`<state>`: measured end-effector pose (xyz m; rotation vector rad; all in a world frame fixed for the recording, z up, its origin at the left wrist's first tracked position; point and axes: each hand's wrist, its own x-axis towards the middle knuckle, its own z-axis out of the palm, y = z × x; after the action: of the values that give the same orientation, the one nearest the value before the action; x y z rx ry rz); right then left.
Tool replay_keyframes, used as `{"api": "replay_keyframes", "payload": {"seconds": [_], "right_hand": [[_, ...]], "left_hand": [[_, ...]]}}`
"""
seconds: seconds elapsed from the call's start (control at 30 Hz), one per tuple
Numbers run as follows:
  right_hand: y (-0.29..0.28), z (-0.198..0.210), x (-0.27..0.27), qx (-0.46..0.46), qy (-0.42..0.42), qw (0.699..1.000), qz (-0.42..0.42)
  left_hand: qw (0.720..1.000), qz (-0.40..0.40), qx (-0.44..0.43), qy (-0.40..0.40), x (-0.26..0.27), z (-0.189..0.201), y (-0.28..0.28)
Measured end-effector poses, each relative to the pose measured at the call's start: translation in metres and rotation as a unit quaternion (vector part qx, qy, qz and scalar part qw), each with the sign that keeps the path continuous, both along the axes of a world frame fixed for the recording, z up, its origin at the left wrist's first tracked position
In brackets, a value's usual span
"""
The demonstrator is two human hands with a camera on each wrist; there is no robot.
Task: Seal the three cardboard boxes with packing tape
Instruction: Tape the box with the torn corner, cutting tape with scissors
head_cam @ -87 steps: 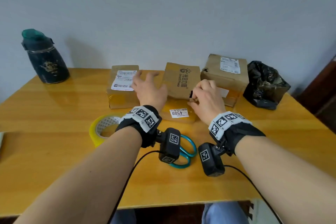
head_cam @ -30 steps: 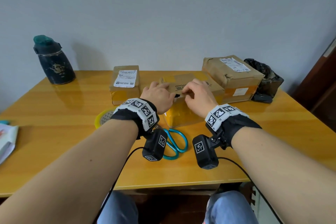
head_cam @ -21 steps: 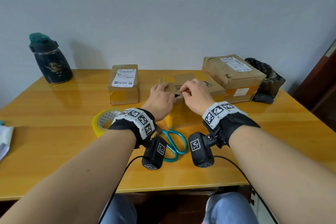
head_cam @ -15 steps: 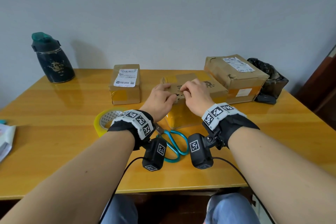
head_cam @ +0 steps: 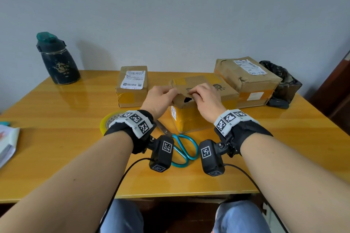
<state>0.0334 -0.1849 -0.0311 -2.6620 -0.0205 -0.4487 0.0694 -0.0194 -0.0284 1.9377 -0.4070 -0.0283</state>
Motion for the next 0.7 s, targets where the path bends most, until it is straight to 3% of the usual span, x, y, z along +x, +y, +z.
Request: {"api": "replay_keyframes", "payload": {"seconds": [0.17,0.3,0.53,0.7], "right_hand": [[-0.012,0.001,-0.005,0.052,-0.018,0.998,0.038],[-0.022,0.000,-0.010,0.010,-0.023,0.999,0.036],[-0.028,0.003,-0.027,0.028,-0.144,0.989,0.017],[-0.044,0.005,-0.040,0.046,-0.106,0.993,0.006]], "left_hand": [[0.999,-0.039,0.014,0.017,-0.015,-0.003,-0.003],[0.998,-0.032,-0.023,0.040,-0.020,0.000,-0.010],[0.996,-0.028,-0.058,0.056,-0.034,-0.003,-0.048],[0.997,-0.018,-0.056,0.046,-0.032,0.000,-0.062]]}}
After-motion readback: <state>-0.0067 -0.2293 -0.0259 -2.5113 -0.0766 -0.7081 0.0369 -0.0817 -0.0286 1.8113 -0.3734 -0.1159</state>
